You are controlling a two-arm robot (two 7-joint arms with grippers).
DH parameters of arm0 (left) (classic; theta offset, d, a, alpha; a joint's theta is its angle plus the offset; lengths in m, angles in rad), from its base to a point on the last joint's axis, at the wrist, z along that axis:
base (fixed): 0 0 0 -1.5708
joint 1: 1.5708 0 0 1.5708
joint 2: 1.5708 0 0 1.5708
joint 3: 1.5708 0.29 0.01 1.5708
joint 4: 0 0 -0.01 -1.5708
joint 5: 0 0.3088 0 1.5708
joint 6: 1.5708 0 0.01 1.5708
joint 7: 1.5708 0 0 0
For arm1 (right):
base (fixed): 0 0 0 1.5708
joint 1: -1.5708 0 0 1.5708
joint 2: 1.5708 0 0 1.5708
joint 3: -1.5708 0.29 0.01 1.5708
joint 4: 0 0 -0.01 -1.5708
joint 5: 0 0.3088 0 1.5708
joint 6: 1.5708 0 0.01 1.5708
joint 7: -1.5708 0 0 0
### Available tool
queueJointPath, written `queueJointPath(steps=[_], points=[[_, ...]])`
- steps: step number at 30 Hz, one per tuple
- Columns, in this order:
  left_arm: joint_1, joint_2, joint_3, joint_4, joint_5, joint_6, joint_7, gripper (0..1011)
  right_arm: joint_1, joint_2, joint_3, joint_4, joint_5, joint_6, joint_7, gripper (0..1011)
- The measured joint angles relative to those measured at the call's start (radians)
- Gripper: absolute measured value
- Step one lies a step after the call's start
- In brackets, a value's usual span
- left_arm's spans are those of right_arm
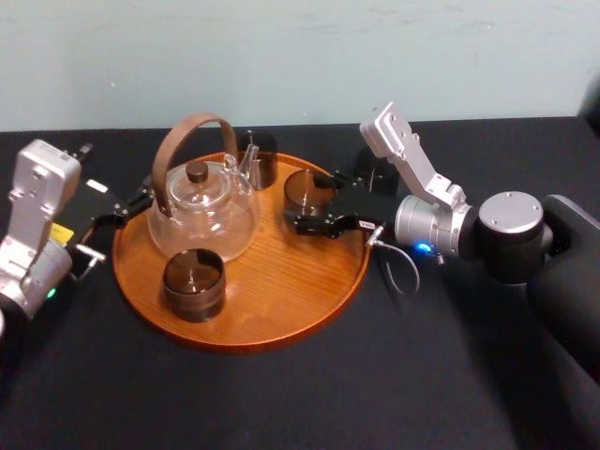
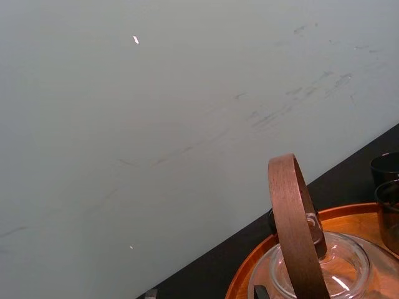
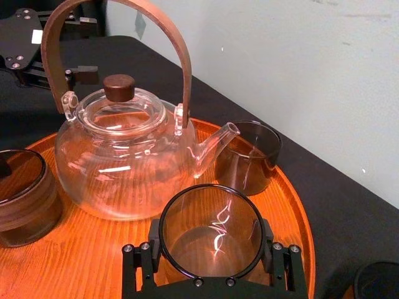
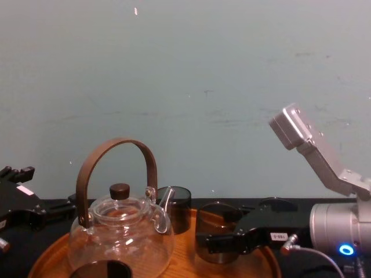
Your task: Pick up the glass from the table and place it on the tray.
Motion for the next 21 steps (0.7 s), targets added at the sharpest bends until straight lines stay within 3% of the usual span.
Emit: queueJointPath(steps=[21], points=[[0.000, 0.000, 0.000, 0.000, 0.000, 0.000, 0.000, 1001, -0.009, -0.006, 0.005, 0.008, -0.018, 0.002, 0.000, 906]])
